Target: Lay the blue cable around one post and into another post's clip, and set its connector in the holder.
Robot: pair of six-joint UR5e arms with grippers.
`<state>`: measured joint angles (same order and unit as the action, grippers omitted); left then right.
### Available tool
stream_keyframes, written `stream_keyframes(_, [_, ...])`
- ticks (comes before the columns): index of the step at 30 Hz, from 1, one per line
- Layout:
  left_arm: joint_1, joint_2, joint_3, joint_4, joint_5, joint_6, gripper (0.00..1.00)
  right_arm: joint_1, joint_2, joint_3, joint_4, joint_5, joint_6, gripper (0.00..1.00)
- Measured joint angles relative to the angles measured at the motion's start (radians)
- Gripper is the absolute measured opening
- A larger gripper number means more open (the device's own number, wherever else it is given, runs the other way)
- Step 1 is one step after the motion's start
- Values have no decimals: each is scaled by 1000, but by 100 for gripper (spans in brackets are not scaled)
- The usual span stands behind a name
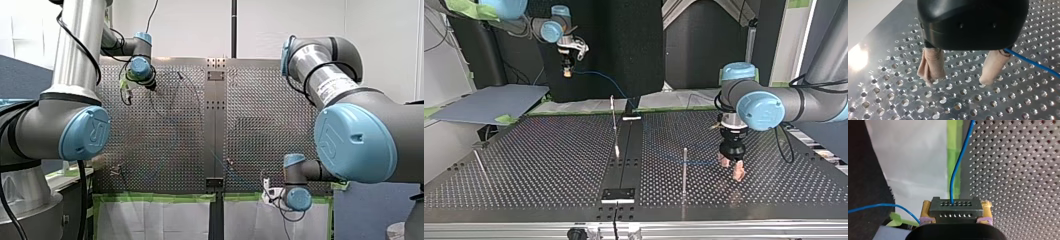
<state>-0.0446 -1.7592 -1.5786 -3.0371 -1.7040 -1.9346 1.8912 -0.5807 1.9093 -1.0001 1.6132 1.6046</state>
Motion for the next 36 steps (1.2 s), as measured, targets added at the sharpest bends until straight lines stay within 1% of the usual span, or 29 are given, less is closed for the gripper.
stream_keyframes(3, [0, 0, 0, -1, 0, -8, 100, -1, -28, 0, 27, -11, 2, 20])
stream_keyframes(7, [-2, 0, 0, 1, 13, -33, 100, -2, -58, 0, 41, -18, 4, 20])
stream_keyframes(10, [-2, 0, 0, 6, 36, -60, 100, -2, -83, 0, 43, -19, 4, 20])
stream_keyframes(15, [-9, 0, 0, 24, 87, -113, 100, -3, -134, 0, 51, -20, 3, 20])
stream_keyframes(19, [-9, 0, -2, 34, 110, -151, 100, -3, -173, 0, 57, -19, 3, 20])
stream_keyframes(22, [-6, 1, -15, 44, 122, -180, 100, -3, -204, 0, 63, -19, 3, 20])
stream_keyframes(27, [-1, 4, -62, 88, 166, -233, 100, -3, -257, 0, 78, -17, -3, 20])
stream_keyframes(29, [-1, 6, -85, 110, 177, -256, 100, -3, -275, 1, 81, -16, -5, 20])
stream_keyframes(33, [-1, 13, -110, 141, 179, -297, 100, -3, -312, 1, 82, -15, -8, 20])
stream_keyframes(36, [0, 24, -116, 149, 179, -330, 100, -3, -322, 1, 82, -15, -14, 20])
